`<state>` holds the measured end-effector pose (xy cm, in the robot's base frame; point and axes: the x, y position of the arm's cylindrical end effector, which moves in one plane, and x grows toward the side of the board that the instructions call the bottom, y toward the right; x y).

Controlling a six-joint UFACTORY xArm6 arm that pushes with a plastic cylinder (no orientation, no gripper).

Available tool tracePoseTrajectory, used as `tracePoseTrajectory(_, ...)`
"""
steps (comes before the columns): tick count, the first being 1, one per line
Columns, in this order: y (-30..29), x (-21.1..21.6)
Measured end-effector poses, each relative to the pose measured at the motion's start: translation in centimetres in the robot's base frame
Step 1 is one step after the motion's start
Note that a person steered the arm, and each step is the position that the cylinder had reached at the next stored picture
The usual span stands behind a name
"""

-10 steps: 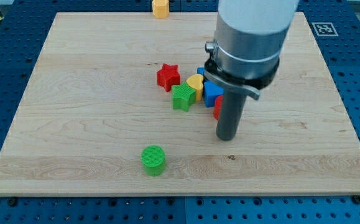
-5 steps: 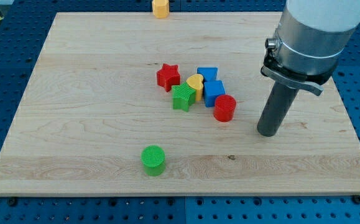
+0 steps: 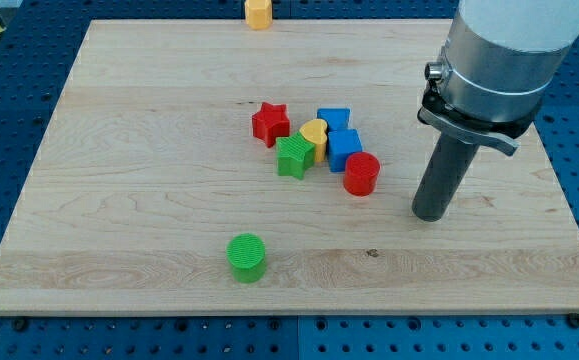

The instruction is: Move red circle to the bottom of blue cube

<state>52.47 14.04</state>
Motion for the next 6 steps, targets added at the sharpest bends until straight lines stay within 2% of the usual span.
tracePoseTrajectory(6,-1.8,-0.4)
